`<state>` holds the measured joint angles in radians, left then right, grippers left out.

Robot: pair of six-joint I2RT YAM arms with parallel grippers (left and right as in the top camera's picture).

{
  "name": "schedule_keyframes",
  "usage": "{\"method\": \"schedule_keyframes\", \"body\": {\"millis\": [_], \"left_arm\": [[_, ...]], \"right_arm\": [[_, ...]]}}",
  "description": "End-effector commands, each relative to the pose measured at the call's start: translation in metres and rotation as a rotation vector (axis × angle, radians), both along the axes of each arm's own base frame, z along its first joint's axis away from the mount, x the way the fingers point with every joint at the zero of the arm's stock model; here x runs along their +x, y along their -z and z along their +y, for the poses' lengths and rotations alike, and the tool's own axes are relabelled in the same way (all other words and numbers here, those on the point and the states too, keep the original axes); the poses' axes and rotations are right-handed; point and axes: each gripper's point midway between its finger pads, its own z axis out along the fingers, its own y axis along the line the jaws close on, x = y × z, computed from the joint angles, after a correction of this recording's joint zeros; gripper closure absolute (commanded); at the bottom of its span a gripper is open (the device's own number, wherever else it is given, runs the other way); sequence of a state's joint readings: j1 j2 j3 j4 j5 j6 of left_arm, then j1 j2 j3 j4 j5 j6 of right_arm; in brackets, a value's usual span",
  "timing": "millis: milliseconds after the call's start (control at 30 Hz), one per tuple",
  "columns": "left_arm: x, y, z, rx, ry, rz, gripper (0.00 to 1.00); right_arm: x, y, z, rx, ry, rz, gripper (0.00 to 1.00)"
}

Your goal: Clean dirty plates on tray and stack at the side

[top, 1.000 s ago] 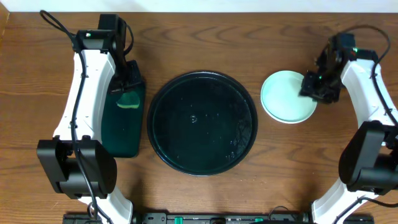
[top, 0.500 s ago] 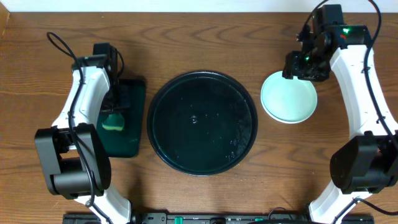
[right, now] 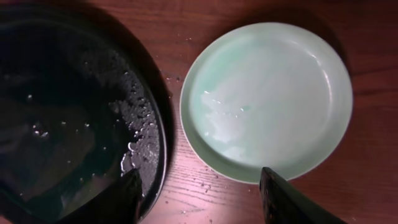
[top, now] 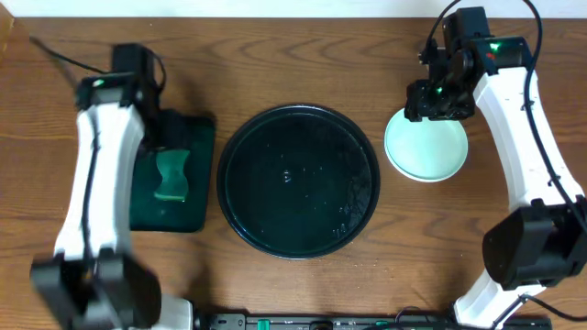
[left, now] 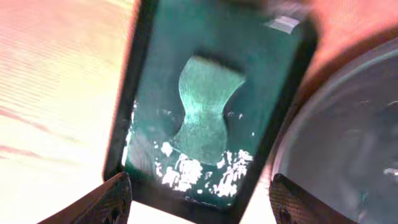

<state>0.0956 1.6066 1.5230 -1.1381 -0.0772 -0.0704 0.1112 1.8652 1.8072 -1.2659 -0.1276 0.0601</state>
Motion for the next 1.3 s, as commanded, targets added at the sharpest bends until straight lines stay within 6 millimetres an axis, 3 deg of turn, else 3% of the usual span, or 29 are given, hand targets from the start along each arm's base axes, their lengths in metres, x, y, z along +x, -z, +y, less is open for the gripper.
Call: {"method": "schedule_keyframes", "body": {"millis": [0,133,167,200,233,367,533,833,967,1133,1267], "left_arm": [[-0.002,-0.052,-0.003,0.0,0.011,-0.179,0.28],[-0.012,-0.075,-0.004,0.008,0.011,-0.251,0.28],[-0.014,-0.079,-0.004,0.009,0.011,-0.264,0.28],[-0.015,-0.081,-0.004,0.01,0.011,-0.269,0.28],[-0.015,-0.08,-0.004,0.009,0.011,-0.267,0.28],[-0.014,-0.079,-0.004,0.009,0.011,-0.265,0.28],[-0.014,-0.079,-0.004,0.009,0.011,-0.265,0.28],[-0.014,-0.079,-0.004,0.009,0.011,-0.265,0.28],[-0.014,-0.079,-0.004,0.009,0.011,-0.265,0.28],[-0.014,-0.079,-0.004,0.009,0.011,-0.265,0.28],[-0.014,-0.079,-0.004,0.009,0.011,-0.265,0.28]], "right_arm": [[-0.007,-0.069,0.004,0.011,-0.027,-0.185,0.42],[-0.029,-0.113,0.006,0.025,-0.041,-0.297,0.41],[-0.039,-0.129,0.005,0.03,-0.04,-0.339,0.31],[-0.045,-0.138,0.004,0.033,-0.04,-0.36,0.05],[-0.064,-0.156,0.001,0.038,-0.04,-0.4,0.01],[-0.083,-0.17,-0.002,0.04,-0.039,-0.427,0.01],[-0.091,-0.175,-0.006,0.022,-0.038,-0.442,0.01],[-0.073,-0.189,-0.007,-0.011,-0.071,-0.544,0.01],[-0.075,-0.187,-0.007,-0.01,-0.072,-0.532,0.01],[-0.074,-0.169,-0.001,0.005,-0.098,-0.508,0.01],[-0.074,-0.163,-0.001,-0.031,-0.173,-0.646,0.01]]}}
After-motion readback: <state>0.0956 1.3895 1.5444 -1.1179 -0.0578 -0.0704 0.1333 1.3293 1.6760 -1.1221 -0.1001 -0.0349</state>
